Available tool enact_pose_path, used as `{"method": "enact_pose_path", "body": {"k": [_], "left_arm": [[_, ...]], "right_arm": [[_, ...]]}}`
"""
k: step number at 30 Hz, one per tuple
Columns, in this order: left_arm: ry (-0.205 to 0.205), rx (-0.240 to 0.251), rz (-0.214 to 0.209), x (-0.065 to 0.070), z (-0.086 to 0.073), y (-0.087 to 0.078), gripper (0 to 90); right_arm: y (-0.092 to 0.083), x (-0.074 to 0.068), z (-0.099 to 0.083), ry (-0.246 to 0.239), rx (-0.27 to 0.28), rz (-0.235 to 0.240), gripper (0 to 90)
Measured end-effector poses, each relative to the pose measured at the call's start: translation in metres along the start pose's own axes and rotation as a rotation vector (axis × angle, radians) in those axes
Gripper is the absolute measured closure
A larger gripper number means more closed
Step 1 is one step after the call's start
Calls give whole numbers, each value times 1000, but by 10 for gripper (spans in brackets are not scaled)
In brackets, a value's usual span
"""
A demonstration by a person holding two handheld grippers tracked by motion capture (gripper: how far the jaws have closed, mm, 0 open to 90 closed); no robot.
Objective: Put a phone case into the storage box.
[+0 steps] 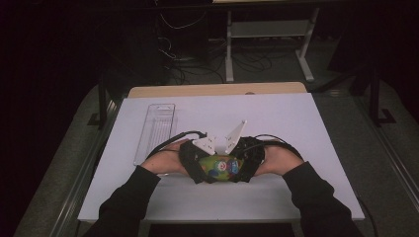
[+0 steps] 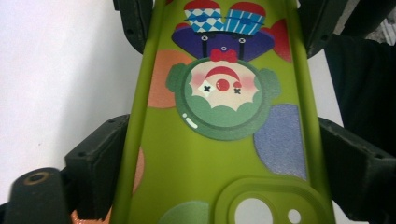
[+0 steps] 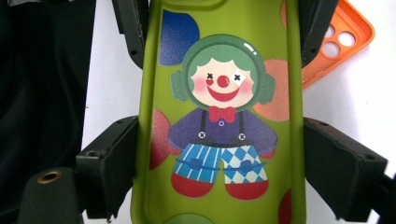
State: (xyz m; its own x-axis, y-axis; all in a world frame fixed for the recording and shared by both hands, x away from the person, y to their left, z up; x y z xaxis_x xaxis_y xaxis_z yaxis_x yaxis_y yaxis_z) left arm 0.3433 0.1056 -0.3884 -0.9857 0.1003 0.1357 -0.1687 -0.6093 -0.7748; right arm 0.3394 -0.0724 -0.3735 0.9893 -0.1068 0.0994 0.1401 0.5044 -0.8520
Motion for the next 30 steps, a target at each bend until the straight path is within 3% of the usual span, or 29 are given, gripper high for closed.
{"method": "enact_pose_path", "body": {"k": [15,23,27,28,30], "left_arm": [[9,2,-6,0,1,2,152],[-7,-13,-7,-1,1,4,157],[-30,-17,29,-3,-1,1,158],[-18,-24,39,-4,-1,-1,158],[-51,6,51,-4,-3,-3,158]], "right_arm": [[-1,0,-1,-3,-6,8,148],[2,-4,-7,12,13,-24,123],[1,-2,-11,56,15,-38,32],[0,-2,-12,76,13,-42,19],[-3,-1,-14,104,33,-56,3]]}}
Point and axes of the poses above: each handheld gripper's, and its own axes: y roughly forward along the jaws, z roughly out of its top, x roughly to its right, the point moved 1 cm from there along y, roughly forward along the jaws, and after that the axes turned 7 degrees about -z, right-handed, at the moved point
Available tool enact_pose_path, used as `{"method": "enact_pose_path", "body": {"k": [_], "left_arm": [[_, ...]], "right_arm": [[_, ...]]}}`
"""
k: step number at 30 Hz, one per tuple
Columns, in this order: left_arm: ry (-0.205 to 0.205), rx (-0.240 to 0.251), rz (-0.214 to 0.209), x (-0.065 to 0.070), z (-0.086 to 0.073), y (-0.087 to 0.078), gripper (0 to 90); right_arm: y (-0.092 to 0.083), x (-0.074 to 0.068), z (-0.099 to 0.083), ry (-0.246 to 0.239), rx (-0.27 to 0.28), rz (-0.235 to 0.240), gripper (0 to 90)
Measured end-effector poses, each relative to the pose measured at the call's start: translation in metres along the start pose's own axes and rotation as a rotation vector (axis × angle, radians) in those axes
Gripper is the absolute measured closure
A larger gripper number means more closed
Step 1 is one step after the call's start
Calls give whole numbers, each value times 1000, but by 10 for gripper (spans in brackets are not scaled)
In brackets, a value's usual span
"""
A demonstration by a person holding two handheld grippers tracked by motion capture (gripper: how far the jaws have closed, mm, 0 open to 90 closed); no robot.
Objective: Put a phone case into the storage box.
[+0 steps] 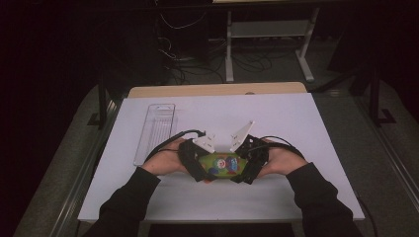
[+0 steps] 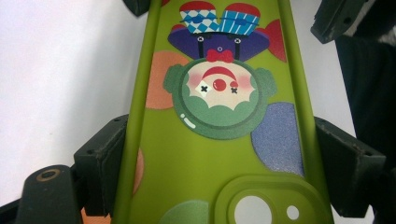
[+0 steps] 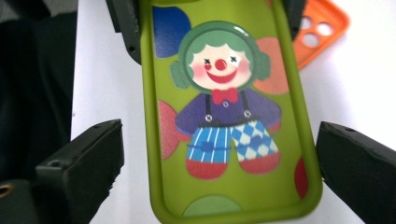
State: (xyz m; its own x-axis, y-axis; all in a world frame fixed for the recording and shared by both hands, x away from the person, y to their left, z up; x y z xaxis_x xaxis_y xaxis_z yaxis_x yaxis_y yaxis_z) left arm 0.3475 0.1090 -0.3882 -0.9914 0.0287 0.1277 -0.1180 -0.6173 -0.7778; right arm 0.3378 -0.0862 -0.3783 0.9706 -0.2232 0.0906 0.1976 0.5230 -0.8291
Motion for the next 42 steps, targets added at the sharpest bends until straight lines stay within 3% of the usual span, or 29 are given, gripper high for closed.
{"method": "enact_pose_path", "body": {"k": [3,5,10,15,18,22,25,26,27,30,35,37,42], "left_arm": [[-29,-5,39,-1,-1,-1,158],[-55,5,62,-2,-2,-1,158],[-109,27,120,-6,-3,-5,158],[-183,9,173,-10,-6,-6,157],[-231,19,199,-11,-7,-4,158],[-253,26,225,-12,-7,-7,157],[-275,38,248,-12,-7,-9,157],[-265,18,246,-13,-8,-11,157],[-291,46,253,-13,-7,-10,157],[-297,23,260,-13,-9,-13,157],[-330,26,281,-15,-9,-13,157],[-337,27,286,-15,-10,-12,157],[-345,24,296,-15,-10,-11,157]], "right_arm": [[-4,5,-4,38,14,-46,0],[-7,7,-8,90,24,-62,0],[-11,16,-18,148,44,-134,0],[-16,20,-26,266,56,-162,0],[-18,22,-32,309,64,-173,0],[-18,22,-40,400,83,-183,0],[-16,22,-46,431,89,-197,0],[-15,22,-48,445,81,-206,0],[-15,22,-50,456,74,-205,0],[-12,21,-55,497,66,-215,0],[-12,16,-62,571,101,-260,0],[-10,14,-65,577,115,-290,0],[-8,7,-71,669,142,-345,0]]}}
Point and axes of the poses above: each handheld gripper's, and its own axes: y roughly forward along the jaws, z roughly out of its top, x roughly to its right, the point moved 1 cm from there along y, roughly forward along the jaws, and after that the axes turned 7 degrees about -z, right-handed, at the moved point
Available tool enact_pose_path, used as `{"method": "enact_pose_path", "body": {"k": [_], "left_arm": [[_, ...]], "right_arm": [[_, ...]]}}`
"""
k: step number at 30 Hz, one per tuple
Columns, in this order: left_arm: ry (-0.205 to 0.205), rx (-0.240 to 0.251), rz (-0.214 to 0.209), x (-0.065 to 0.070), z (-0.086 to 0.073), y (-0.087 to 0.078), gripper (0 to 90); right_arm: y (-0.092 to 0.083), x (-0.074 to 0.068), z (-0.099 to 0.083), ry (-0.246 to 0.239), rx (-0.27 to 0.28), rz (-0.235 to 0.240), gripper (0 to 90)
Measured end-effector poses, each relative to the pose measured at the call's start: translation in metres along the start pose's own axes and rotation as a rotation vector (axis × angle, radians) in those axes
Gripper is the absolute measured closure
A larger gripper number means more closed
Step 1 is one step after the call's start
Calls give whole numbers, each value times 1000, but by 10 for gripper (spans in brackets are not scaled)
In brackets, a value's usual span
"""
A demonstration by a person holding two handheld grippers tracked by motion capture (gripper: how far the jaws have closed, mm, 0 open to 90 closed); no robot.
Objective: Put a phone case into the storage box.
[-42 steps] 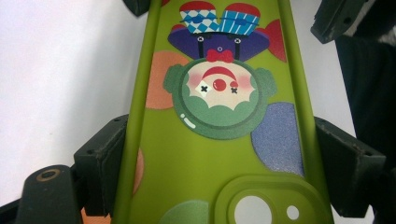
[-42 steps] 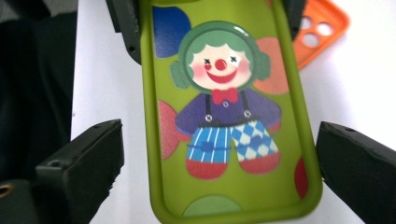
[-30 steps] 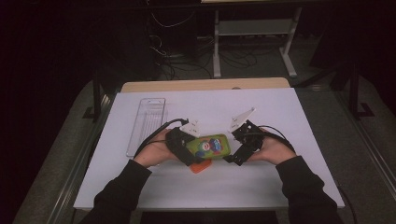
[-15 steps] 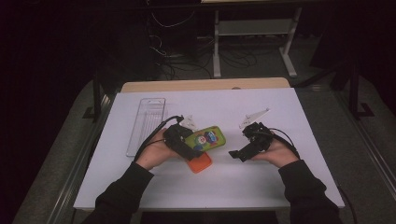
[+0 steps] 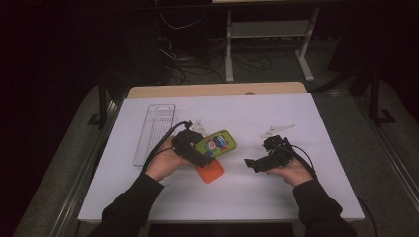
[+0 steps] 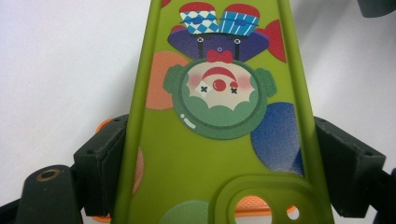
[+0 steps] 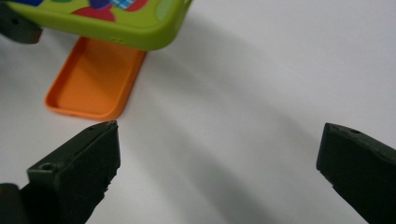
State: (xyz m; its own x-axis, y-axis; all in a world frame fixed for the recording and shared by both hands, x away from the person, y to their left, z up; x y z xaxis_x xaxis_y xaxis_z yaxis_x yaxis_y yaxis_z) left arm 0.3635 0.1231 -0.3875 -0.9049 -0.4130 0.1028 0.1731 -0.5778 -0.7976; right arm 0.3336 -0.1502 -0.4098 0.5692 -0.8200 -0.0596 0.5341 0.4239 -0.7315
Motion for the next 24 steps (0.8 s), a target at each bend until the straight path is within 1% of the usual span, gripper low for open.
{"method": "enact_pose_path", "body": {"k": [2,3,4,5,8,9,10,15,17,20,22,24], "left_arm": [[-7,2,4,0,0,0,157],[-9,3,4,1,0,1,157],[-8,3,4,0,0,1,157],[-12,6,5,0,0,1,157],[-17,5,4,0,1,1,157],[-20,6,4,0,1,2,157],[-21,6,2,0,0,2,157],[-24,6,-1,1,0,3,157],[-23,3,-2,2,1,4,157],[-23,6,-2,2,1,4,157],[-23,9,-4,2,1,4,157],[-23,9,-5,2,1,3,157]], "right_arm": [[0,0,-3,14,13,-26,0],[0,0,-4,14,24,-33,0],[-1,0,-5,24,36,-40,0],[0,1,-5,18,44,-47,0],[3,1,-5,16,44,-63,0],[4,2,-5,3,48,-67,0],[6,1,-5,4,48,-77,0],[9,-1,-5,-27,49,-103,0],[9,-2,-4,-29,51,-107,0],[11,-3,-5,-57,54,-121,0],[10,-5,-5,-66,57,-131,0],[10,-5,-4,-98,67,-144,0]]}}
Point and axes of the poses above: each handheld gripper's, and its own axes: y roughly forward along the jaws, z roughly out of its top, x roughly to its right, the point moved 1 cm from there along y, roughly forward along the jaws, and after that the axes turned 7 degrees about -z, right-handed, at the moved point
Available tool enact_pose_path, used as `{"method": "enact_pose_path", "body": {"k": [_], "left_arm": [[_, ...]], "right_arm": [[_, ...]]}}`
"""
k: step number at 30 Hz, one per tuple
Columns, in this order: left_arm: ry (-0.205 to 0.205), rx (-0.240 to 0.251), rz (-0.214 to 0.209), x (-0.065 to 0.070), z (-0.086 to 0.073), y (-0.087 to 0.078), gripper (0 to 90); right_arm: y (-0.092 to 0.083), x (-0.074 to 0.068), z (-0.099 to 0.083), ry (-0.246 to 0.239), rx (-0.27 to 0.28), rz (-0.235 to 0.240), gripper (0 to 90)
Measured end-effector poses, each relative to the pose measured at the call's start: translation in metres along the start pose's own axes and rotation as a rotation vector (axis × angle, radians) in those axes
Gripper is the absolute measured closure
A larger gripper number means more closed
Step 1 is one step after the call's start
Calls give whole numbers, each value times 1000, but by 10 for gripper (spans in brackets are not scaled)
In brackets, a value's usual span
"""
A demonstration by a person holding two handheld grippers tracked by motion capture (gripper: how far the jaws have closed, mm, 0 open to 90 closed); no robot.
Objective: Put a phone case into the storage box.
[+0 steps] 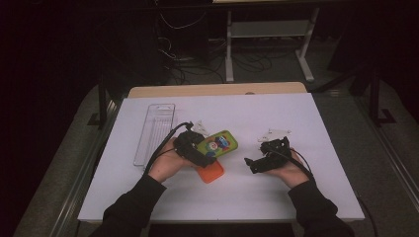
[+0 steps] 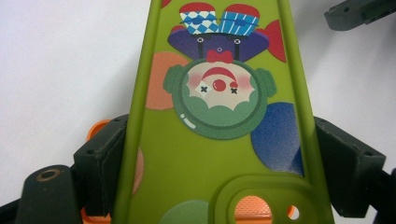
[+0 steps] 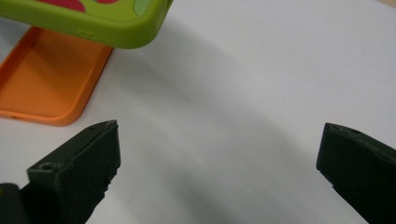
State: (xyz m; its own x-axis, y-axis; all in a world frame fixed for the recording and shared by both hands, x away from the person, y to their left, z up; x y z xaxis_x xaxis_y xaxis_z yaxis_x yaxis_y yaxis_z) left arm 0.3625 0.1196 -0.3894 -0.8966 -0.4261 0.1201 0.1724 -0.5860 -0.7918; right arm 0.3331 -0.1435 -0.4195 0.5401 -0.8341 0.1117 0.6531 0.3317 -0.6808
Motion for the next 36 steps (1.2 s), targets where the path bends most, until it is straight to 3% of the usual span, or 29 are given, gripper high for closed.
{"method": "enact_pose_path", "body": {"k": [3,6,16,29,36], "left_arm": [[1,1,-3,0,0,0,157],[6,0,-4,0,0,0,157],[6,2,-11,1,0,0,157],[8,5,-19,0,0,-2,157],[19,4,-15,0,0,-1,157]], "right_arm": [[-1,-2,1,-31,10,-19,0],[0,-1,1,-102,12,-45,0],[-3,-12,2,-175,33,-88,0],[-3,-22,1,-343,66,-165,0],[-3,-28,1,-409,76,-214,0]]}}
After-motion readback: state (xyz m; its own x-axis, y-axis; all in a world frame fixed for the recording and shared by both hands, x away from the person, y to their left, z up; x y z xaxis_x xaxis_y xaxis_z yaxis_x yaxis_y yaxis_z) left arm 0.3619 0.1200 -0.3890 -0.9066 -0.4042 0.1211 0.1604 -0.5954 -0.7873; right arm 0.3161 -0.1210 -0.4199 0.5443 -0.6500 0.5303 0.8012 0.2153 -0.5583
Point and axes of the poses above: each handheld gripper's, and its own axes: y roughly forward along the jaws, z roughly out of its top, x roughly to its right, the point moved 1 cm from there along y, roughly forward along the jaws, and after that the axes turned 7 degrees about -z, right-handed, at the moved point
